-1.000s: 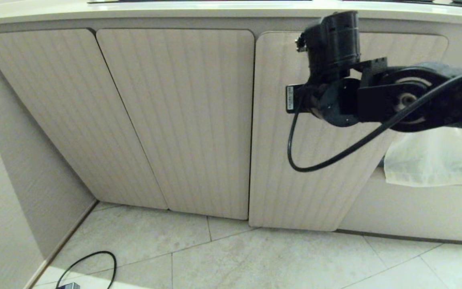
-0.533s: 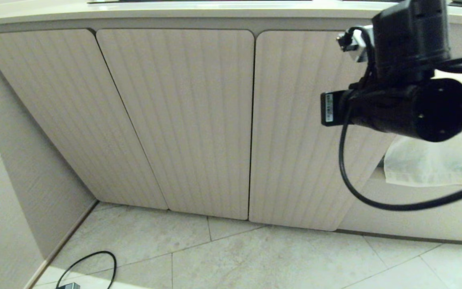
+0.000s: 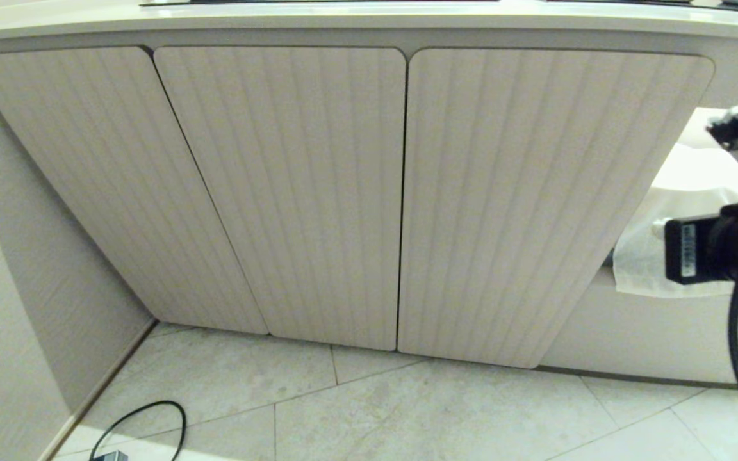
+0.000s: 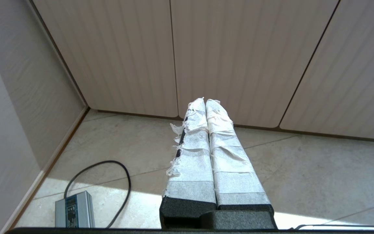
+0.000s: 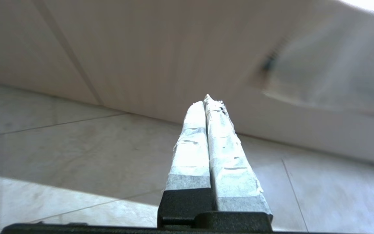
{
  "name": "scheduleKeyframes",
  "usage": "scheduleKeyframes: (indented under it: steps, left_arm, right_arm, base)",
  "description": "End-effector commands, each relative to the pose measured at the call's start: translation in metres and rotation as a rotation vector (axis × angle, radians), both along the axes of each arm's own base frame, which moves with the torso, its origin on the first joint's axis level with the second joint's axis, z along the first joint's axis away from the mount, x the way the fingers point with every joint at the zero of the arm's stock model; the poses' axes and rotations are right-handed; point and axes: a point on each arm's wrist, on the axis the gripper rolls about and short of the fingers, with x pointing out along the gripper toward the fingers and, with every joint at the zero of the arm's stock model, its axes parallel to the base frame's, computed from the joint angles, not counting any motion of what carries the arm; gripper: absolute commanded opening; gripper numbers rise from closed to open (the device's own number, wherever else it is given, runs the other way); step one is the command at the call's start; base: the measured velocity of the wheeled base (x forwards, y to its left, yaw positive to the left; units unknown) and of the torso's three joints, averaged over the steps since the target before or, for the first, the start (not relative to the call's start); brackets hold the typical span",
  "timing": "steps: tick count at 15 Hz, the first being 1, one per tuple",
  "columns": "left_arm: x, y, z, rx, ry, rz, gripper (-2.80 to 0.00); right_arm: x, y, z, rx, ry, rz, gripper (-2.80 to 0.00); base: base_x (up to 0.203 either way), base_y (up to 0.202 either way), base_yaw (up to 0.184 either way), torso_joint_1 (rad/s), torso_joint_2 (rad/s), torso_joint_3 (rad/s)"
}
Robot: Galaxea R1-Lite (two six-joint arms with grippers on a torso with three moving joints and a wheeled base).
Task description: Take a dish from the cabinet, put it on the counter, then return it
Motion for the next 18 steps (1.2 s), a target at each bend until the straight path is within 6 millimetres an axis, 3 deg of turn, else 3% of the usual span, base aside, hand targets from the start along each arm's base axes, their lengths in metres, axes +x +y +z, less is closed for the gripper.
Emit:
scheduleKeyframes:
  steps: [1, 4, 8, 18]
  left_arm:
    - [0.0, 0.0, 0.0, 0.0, -0.001, 0.0, -2.8]
    - [0.0, 0.0, 0.0, 0.0, -0.001, 0.0, -2.8]
    - [0.0, 0.0, 0.0, 0.0, 0.0, 0.001, -2.8]
    - [0.0, 0.0, 0.0, 0.0, 0.0, 0.0, -2.8]
  right_arm:
    - [-0.026, -0.03, -0.002, 0.027, -0.031, -0.059, -2.8]
    - [-0.047, -0.056, -0.02, 0.004, -0.004, -0.056, -2.8]
    - [-0.076, -0.065, -0.039, -0.004, -0.016, -0.017, -2.8]
    - [-0.139, -0.081, -0.135, -0.064, 0.025, 0.013, -2.8]
  base:
    - [0.0, 0.0, 0.0, 0.0, 0.0, 0.0]
    - [0.0, 0.0, 0.0, 0.0, 0.0, 0.0]
    - [0.0, 0.0, 0.0, 0.0, 0.0, 0.0]
    - [0.0, 0.0, 0.0, 0.0, 0.0, 0.0]
